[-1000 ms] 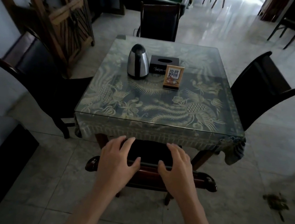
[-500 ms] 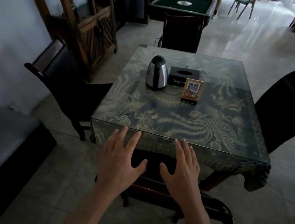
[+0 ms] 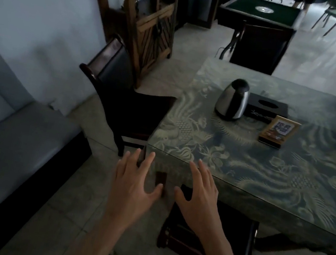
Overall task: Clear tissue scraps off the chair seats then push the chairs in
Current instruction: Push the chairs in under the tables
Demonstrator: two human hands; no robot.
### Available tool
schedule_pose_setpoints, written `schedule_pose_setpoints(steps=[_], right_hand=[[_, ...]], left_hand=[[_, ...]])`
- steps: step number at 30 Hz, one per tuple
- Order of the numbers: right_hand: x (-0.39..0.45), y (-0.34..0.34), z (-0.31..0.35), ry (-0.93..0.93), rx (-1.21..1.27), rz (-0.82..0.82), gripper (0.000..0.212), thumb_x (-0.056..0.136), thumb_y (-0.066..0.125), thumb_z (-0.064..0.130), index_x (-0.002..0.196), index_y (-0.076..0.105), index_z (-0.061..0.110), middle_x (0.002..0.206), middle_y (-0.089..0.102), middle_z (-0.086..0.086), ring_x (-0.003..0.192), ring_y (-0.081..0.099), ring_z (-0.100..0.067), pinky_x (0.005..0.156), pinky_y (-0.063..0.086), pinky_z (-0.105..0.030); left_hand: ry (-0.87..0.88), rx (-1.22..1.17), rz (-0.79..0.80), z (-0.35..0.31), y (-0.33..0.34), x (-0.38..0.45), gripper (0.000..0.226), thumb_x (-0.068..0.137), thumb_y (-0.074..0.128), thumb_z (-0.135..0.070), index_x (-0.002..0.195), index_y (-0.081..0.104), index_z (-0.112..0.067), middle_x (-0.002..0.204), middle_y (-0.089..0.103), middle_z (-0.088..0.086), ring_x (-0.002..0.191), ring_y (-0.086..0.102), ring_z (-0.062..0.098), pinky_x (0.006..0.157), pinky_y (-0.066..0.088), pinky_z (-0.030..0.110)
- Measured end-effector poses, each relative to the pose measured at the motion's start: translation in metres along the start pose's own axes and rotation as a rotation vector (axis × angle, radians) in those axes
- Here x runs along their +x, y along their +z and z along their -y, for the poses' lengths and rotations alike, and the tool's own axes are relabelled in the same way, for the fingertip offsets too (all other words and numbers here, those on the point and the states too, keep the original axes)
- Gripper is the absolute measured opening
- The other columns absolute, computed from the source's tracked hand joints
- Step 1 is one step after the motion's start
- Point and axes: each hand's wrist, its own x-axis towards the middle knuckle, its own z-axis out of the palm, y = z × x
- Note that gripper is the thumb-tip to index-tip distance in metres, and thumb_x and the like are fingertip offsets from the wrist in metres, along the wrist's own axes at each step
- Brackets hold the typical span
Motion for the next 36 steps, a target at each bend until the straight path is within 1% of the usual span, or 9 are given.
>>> schedule_pose_setpoints(steps=[7,10,14,18,22,25,28,32,36], right_hand=[[0.098,0.08,0.121,-0.08,-0.012,0.077,0.078,0.092,0.058,0.047,0.155,0.015,0.032,0.165,0.005,0.007,0.152,0.0,-0.016,0.12,0.01,-0.042],[0.137,0.111,0.171,-0.135,0.002,0.079,0.078,0.092,0.059,0.046,0.155,0.017,0.032,0.165,0.007,0.007,0.152,0.003,-0.016,0.119,0.011,-0.041],[0.182,0.148,0.22,-0.188,-0.007,0.122,0.078,0.092,0.057,0.048,0.156,0.014,0.032,0.166,0.003,0.007,0.152,0.0,-0.017,0.12,0.009,-0.041],[0.228,0.177,0.251,-0.217,-0.007,0.156,0.08,0.092,0.055,0.051,0.156,0.01,0.034,0.165,-0.001,0.01,0.152,-0.005,-0.016,0.12,0.005,-0.043],[0.286,0.206,0.27,-0.224,-0.004,0.168,0.082,0.09,0.056,0.052,0.155,0.009,0.037,0.165,-0.002,0.012,0.151,-0.008,-0.014,0.121,0.003,-0.043],[0.336,0.228,0.282,-0.221,0.011,0.17,0.082,0.088,0.051,0.057,0.153,0.004,0.042,0.163,-0.005,0.016,0.149,-0.012,-0.009,0.118,0.0,-0.04],[0.395,0.25,0.292,-0.227,0.04,0.175,0.082,0.086,0.046,0.061,0.154,0.005,0.041,0.162,-0.006,0.019,0.147,-0.014,-0.006,0.119,0.0,-0.041],[0.481,0.275,0.309,-0.205,0.037,0.188,0.082,0.091,0.054,0.051,0.155,0.005,0.038,0.163,-0.007,0.017,0.15,-0.012,-0.012,0.118,-0.002,-0.041],[0.561,0.287,0.329,-0.195,0.07,0.185,0.082,0.092,0.054,0.052,0.155,0.003,0.038,0.164,-0.007,0.013,0.151,-0.01,-0.014,0.12,0.001,-0.043]], left_hand=[[-0.135,0.004,-0.064,0.147,-0.053,0.06,0.084,0.08,0.049,-0.067,0.152,0.032,-0.028,0.155,0.037,0.013,0.146,0.027,0.033,0.115,0.031,0.052],[-0.183,0.03,-0.072,0.202,-0.078,0.082,0.085,0.08,0.052,-0.067,0.154,0.027,-0.034,0.158,0.032,0.01,0.148,0.022,0.031,0.117,0.028,0.05],[-0.219,0.044,-0.095,0.259,-0.1,0.112,0.085,0.081,0.052,-0.067,0.155,0.025,-0.035,0.16,0.028,0.009,0.149,0.019,0.032,0.118,0.025,0.052],[-0.247,0.022,-0.115,0.301,-0.115,0.147,0.086,0.081,0.051,-0.068,0.155,0.019,-0.036,0.161,0.024,0.008,0.15,0.015,0.031,0.118,0.025,0.054],[-0.282,-0.014,-0.141,0.34,-0.12,0.192,0.087,0.08,0.044,-0.07,0.155,0.013,-0.041,0.164,0.018,0.006,0.152,0.01,0.028,0.121,0.017,0.05],[-0.293,-0.039,-0.138,0.373,-0.115,0.235,0.086,0.08,0.042,-0.072,0.155,0.01,-0.043,0.165,0.015,0.004,0.152,0.007,0.026,0.123,0.011,0.047],[-0.292,-0.04,-0.146,0.409,-0.106,0.289,0.086,0.081,0.045,-0.071,0.154,0.009,-0.045,0.164,0.016,0.004,0.153,0.007,0.026,0.122,0.009,0.046],[-0.291,-0.014,-0.124,0.448,-0.101,0.374,0.084,0.082,0.044,-0.071,0.154,0.008,-0.046,0.163,0.016,0.005,0.152,0.008,0.027,0.12,0.02,0.052],[-0.282,0.01,-0.111,0.475,-0.104,0.456,0.083,0.081,0.04,-0.072,0.154,0.011,-0.044,0.163,0.02,0.005,0.151,0.011,0.028,0.119,0.024,0.052]])
